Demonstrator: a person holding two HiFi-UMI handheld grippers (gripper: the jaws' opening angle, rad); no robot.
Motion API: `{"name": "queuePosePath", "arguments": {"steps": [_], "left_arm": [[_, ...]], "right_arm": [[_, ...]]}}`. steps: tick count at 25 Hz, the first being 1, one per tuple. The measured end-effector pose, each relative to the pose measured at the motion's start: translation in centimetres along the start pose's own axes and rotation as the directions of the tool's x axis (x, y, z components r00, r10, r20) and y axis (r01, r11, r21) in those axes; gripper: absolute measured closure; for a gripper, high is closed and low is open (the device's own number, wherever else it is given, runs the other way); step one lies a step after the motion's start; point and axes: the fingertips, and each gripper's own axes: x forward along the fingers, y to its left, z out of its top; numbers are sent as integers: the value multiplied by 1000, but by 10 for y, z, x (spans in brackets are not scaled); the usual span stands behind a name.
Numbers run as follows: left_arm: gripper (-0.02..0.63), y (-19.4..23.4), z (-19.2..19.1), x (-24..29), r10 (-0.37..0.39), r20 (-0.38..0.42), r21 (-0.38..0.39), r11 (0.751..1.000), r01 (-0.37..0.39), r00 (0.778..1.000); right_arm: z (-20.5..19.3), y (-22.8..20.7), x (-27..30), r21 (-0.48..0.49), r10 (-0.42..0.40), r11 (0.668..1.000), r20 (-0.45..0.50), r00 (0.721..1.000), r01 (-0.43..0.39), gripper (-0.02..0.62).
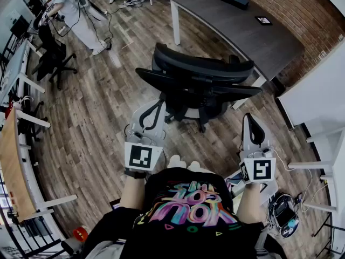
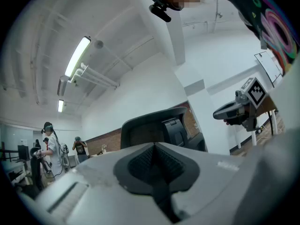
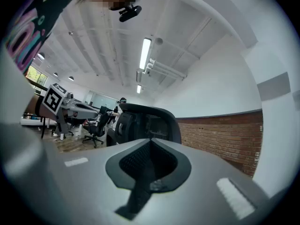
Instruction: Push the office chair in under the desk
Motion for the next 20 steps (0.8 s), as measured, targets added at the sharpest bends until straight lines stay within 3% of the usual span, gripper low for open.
{"name": "queuePosePath", "arguments": {"steps": [7,12,20], "left_arm": [[604,-8,-4,-5,-8,-20,-3,1000,8,1000],[604,-5,-10,-5,8,-36,-3,1000,-8,999],[519,-20,-13,3,0,-78,39,999,3,997]], "right_arm": [[-6,-4,-8,-25,-15,1000,-25,1000,14,595],[-11,-3,-5,-54,36,998,-74,997,-40,585],[-17,-7,-5,-42,119,992,-71,990,-122,507]]}}
